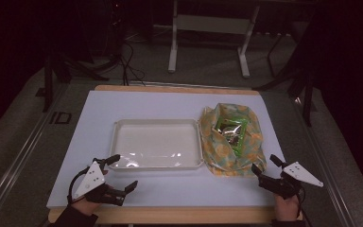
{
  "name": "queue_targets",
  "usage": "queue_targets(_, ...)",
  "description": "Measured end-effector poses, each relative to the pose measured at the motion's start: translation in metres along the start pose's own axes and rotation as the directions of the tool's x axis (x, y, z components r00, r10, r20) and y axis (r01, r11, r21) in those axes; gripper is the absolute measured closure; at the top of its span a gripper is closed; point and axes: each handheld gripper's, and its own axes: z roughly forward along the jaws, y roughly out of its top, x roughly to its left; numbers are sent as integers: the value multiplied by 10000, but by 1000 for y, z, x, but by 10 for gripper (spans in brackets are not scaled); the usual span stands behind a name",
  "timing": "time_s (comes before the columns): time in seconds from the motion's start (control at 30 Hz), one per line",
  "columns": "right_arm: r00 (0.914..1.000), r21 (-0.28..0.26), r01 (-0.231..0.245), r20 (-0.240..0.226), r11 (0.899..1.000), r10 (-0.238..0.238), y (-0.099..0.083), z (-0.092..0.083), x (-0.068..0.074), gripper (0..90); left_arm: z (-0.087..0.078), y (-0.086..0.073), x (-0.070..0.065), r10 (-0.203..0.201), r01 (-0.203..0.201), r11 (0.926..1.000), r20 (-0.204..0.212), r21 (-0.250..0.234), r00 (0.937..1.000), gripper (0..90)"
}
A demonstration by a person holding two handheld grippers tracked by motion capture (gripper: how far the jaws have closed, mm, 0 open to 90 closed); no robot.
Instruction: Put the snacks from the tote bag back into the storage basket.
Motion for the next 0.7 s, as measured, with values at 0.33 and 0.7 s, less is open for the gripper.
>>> queue_targets(0.33,9957,-93,928,-33,9956,-928,4,-2,17,143,-1,1,0,-266,266,9993,-23,-252,9996,5)
queue_targets(0.7,9640,133,1504,-2237,9885,-1437,19,-9,24,147,1,1,-1,-402,420,9987,583,-294,9975,5)
